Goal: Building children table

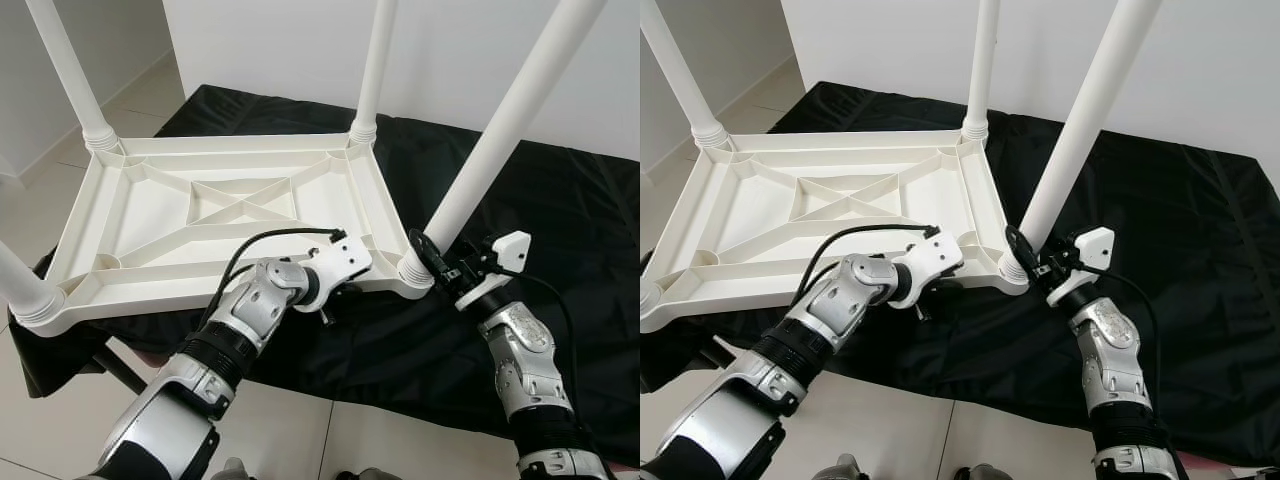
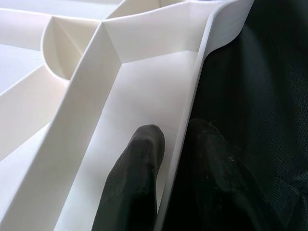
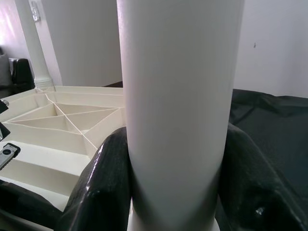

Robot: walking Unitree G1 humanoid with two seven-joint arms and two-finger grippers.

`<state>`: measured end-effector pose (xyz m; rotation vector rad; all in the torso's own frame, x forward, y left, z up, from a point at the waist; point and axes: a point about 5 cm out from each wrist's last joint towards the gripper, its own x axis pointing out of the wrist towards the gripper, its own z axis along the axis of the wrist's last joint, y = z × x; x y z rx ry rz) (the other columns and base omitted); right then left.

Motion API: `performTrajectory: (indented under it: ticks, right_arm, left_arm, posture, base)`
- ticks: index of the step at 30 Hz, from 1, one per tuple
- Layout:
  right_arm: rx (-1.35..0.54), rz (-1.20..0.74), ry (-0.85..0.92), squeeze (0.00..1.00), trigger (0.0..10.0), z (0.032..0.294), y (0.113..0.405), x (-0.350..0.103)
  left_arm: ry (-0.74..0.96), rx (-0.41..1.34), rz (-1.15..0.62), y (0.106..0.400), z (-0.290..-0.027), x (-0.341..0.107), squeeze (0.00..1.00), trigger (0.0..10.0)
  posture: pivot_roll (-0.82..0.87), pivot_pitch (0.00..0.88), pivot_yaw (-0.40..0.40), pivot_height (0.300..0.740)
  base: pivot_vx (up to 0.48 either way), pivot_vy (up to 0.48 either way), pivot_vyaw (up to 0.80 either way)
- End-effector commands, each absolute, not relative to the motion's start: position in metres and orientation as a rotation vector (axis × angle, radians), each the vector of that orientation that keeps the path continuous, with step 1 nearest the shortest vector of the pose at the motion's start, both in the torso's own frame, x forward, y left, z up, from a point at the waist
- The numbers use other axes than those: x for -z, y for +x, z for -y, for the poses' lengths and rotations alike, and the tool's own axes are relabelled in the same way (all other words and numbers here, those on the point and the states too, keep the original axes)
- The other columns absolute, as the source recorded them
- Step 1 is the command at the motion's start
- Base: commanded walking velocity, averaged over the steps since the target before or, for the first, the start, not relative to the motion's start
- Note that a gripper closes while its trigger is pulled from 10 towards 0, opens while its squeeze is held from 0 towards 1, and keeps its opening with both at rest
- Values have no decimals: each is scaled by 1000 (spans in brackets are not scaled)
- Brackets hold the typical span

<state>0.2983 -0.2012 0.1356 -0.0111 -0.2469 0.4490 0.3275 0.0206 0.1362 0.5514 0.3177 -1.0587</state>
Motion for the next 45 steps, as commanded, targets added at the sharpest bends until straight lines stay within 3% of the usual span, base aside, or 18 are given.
performTrajectory:
  ticks: [1,45]
  right_arm:
    - [-379,5,-26,0,10000,218,286,-89]
    - [-267,-14,11,0,10000,217,291,-83]
  left_arm:
    - [573,1081,-216,328,-14,-158,0,10000]
    - [575,1095,-214,326,-12,-159,0,10000]
  posture:
    - [-83,24,1,740]
    - [-83,33,5,740]
  base:
    - [0,0,0]
    - [0,0,0]
